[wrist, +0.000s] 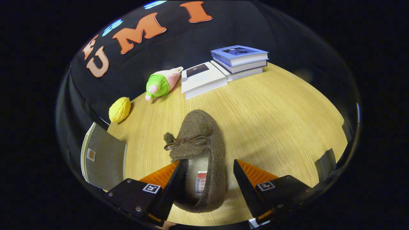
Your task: Open the storage box then place both shoes into the box .Put the left shoe in first, then the right shoe, with the right side of both shoes facing outward in a uniform manner.
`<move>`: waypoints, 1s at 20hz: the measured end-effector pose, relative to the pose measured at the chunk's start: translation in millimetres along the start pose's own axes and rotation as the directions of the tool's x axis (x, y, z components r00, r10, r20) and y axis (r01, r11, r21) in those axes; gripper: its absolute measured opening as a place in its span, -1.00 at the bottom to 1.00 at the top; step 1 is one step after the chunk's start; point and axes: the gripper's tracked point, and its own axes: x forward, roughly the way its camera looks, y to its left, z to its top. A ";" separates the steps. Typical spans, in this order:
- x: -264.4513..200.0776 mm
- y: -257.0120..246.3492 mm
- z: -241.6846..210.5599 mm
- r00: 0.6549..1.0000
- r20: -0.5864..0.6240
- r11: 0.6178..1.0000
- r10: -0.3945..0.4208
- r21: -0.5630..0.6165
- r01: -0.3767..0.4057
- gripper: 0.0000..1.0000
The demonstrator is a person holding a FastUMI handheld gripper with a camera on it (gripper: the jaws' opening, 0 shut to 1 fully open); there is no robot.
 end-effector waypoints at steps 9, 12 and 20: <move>36.4 -3.2 7.6 1.000 0.010 0.994 0.008 0.108 -0.009 0.11; 35.3 -8.9 18.4 0.998 0.057 0.996 -0.029 0.089 0.024 -0.17; 20.3 6.4 16.7 0.996 0.066 0.993 -0.052 0.111 0.045 -0.88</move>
